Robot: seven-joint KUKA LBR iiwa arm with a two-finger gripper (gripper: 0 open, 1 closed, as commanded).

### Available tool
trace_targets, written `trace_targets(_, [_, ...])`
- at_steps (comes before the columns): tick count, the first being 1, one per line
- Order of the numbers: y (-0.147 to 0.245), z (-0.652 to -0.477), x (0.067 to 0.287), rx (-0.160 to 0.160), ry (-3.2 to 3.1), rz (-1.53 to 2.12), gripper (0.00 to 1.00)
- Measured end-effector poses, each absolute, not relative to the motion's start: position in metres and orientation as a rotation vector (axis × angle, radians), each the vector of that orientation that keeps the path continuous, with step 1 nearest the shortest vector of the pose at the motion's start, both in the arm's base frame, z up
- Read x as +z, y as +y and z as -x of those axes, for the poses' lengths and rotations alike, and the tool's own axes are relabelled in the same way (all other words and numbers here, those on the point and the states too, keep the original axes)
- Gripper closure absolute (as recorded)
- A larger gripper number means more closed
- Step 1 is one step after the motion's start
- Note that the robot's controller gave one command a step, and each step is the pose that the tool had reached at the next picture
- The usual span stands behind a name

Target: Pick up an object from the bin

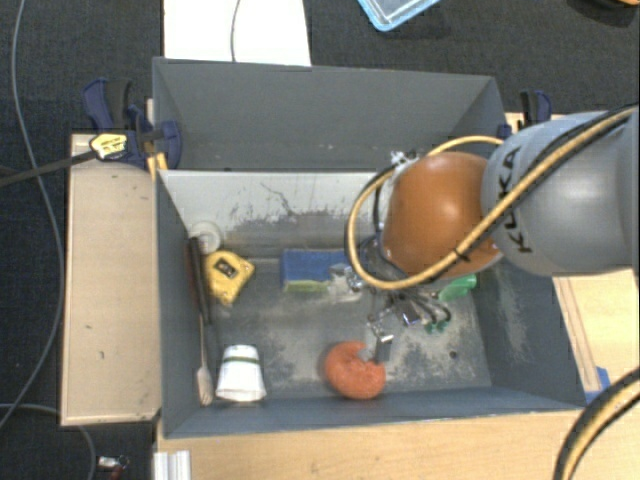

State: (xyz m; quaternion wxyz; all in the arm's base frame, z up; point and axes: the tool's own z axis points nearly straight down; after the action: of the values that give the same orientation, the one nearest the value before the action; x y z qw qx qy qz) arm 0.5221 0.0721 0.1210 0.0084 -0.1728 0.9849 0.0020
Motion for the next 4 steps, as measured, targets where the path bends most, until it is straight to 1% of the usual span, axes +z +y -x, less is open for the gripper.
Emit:
trace_targets(1, [0.056, -0.516, 0.094, 0.009, 3.096, 0.462, 0.00])
trace_targets(2, [0.051, -0.503, 0.085, 0.009, 3.116, 0.249, 0.00])
trace_targets(3, [0.043, -0.502, 0.071, 0.010, 3.113, 0.268, 1.00])
trace_targets(4, [0.043, -0.502, 0.071, 0.010, 3.113, 0.266, 1.00])
